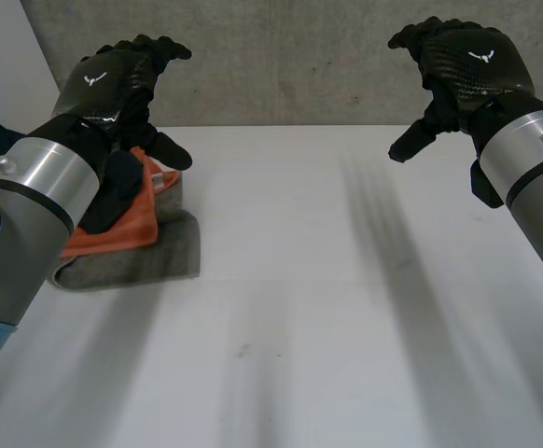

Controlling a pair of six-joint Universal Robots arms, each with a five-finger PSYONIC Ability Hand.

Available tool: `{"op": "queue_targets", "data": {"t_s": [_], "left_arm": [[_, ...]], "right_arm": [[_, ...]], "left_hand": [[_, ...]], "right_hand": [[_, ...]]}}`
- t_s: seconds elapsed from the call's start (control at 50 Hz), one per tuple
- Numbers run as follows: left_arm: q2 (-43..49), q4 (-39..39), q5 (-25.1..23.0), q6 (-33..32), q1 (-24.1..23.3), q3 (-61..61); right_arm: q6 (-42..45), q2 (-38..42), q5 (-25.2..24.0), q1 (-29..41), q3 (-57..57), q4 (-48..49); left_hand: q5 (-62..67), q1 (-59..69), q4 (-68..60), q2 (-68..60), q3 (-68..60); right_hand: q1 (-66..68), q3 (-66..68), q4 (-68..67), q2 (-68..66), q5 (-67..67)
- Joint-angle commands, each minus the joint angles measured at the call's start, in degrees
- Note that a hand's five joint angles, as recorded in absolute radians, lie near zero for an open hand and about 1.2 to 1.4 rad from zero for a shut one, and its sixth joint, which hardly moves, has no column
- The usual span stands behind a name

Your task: Fold the laundry.

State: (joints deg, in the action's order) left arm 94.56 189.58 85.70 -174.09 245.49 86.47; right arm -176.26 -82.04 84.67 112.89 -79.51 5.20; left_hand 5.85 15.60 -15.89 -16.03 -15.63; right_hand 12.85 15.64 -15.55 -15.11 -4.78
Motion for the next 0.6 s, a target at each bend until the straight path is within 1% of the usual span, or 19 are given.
{"op": "queue_targets", "data": {"t_s": [0.02,0.6], "left_arm": [[0.09,0.27,-0.01,-0.99,-0.01,0.02],[0.8,1.23,-0.01,-1.08,0.08,0.11]], "right_arm": [[-0.05,-0.05,0.06,-0.04,-0.3,-0.01],[0.12,0.39,-0.03,0.57,-1.53,-0.1]], "left_hand": [[-5.85,-5.6,5.89,6.03,5.63],[-5.85,-5.6,5.89,6.03,5.63]], "right_hand": [[-2.85,-5.64,5.55,5.11,4.78],[-2.85,-5.64,5.55,5.11,4.78]]}}
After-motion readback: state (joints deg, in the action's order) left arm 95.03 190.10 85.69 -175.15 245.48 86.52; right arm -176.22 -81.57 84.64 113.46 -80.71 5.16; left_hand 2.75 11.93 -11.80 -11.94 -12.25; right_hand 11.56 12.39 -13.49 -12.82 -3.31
